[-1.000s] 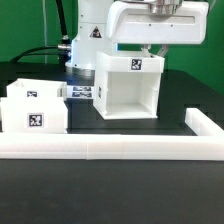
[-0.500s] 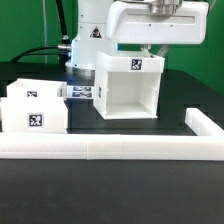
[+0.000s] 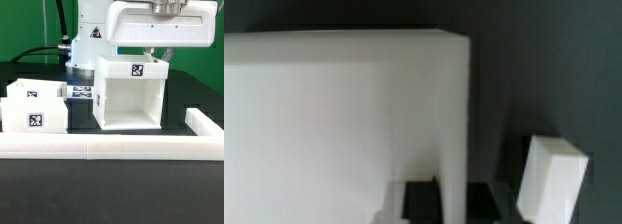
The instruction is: Assemble drawer
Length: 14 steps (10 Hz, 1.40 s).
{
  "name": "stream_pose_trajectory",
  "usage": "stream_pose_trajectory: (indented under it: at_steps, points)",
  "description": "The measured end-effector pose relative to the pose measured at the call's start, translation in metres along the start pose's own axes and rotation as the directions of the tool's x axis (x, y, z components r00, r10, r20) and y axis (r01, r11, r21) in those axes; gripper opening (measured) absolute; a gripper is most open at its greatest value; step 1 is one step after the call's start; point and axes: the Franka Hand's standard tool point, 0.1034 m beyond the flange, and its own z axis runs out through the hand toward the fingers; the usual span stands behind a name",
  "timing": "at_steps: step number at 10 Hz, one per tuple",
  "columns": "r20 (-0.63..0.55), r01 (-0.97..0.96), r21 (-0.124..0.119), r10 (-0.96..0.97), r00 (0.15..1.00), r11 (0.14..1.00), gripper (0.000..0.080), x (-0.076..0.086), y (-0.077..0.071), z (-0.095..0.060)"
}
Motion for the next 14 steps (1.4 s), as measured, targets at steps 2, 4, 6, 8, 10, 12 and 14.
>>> stream_pose_trajectory:
  at_steps: [2, 4, 6, 8, 10, 12, 14]
  points:
    - [-0.028, -0.013, 0.005, 0.013, 1.0, 1.0, 0.0038, 0.029, 0.004, -0.001]
    - [-0.052, -0.038, 0.018, 0.039, 0.998, 0.999, 0.0038, 0.051, 0.003, -0.001]
    - [-0.071, -0.093, 0.034, 0.095, 0.993, 0.995, 0.0038, 0.073, -0.003, -0.002]
    - [-0.077, -0.098, 0.035, 0.1, 0.992, 0.995, 0.0038, 0.076, -0.004, -0.002]
    - [-0.076, -0.119, 0.038, 0.122, 0.99, 0.992, 0.0038, 0.076, -0.004, -0.002]
    - [-0.07, -0.249, 0.055, 0.252, 0.965, 0.967, 0.0038, 0.076, -0.007, -0.003]
    - [-0.064, -0.359, 0.066, 0.363, 0.93, 0.931, 0.0038, 0.076, -0.009, -0.003]
